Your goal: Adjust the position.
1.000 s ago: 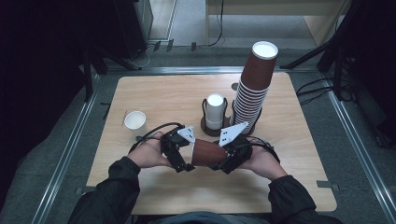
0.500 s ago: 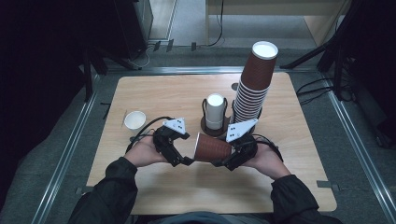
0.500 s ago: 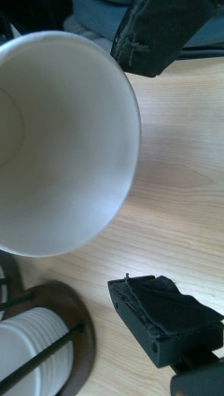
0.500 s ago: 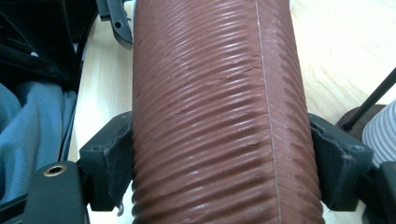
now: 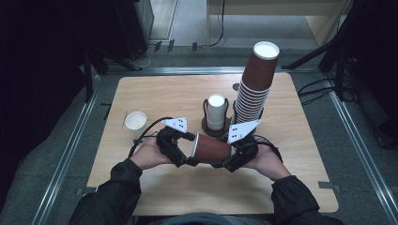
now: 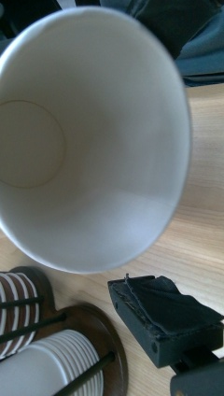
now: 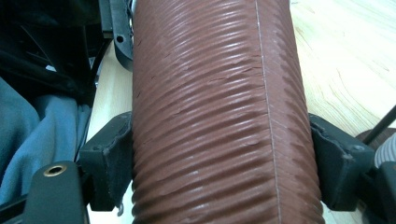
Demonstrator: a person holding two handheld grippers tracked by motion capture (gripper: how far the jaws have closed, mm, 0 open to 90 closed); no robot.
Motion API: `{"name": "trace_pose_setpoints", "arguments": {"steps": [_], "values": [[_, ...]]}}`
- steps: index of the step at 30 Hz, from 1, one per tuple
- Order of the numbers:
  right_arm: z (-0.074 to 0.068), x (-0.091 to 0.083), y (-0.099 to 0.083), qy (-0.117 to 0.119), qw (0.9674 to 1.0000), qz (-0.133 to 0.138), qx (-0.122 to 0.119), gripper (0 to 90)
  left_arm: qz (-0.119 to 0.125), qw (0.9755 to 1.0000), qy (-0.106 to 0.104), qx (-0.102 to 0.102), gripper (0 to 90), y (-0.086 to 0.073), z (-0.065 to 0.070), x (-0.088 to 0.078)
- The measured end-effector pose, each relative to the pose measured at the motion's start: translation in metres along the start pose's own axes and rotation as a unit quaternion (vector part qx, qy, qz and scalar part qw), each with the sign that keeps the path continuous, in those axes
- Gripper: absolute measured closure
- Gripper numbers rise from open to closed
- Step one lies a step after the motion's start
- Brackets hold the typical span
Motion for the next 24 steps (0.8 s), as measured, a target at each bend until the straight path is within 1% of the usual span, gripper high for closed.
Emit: {"name": "trace_pose_setpoints", "arguments": {"steps": [1, 5, 7, 11, 15, 18, 24], "values": [[-0.0011, 0.0005, 0.0000, 0.003, 1.0000, -0.001, 0.002, 19.5, 0.001, 1.0000, -0.003, -0.001, 0.0, 0.0004, 0.0003, 0.0003], [-0.0031, 0.0030, 0.0009, 0.007, 1.0000, 0.001, -0.004, 19.5, 0.006, 1.0000, -0.008, -0.001, 0.0, 0.0028, 0.0020, 0.0025], [-0.0038, 0.0044, 0.0018, 0.010, 0.9999, 0.004, -0.007, 19.5, 0.006, 1.0000, -0.007, 0.001, 0.0, 0.0037, 0.0028, 0.0034], [-0.0056, 0.0068, 0.0031, 0.013, 0.9999, 0.007, -0.006, 19.5, 0.003, 0.9999, -0.013, -0.003, 0.0, 0.0039, 0.0036, 0.0052], [-0.0066, 0.0084, 0.0037, 0.014, 0.9999, 0.008, -0.005, 19.5, -0.001, 0.9999, -0.011, -0.004, 0.0, 0.0038, 0.0036, 0.0058], [-0.0049, 0.0080, 0.0038, 0.009, 0.9999, 0.010, -0.004, 19.6, 0.005, 0.9999, -0.012, -0.004, 5.1, 0.0048, 0.0038, 0.0045], [-0.0049, 0.0070, 0.0036, 0.010, 0.9999, 0.010, -0.002, 19.7, 0.003, 0.9999, -0.013, -0.003, 6.7, 0.0058, 0.0044, 0.0042]]}}
Point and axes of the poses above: each handheld gripper's, and its own axes: x roughly forward along the jaws, y roughly out of its top, z roughly to its right, the point moved 7 cm from there along x, roughly forward along the jaws, and after that the axes turned 9 degrees about x, right-handed, at the moved point
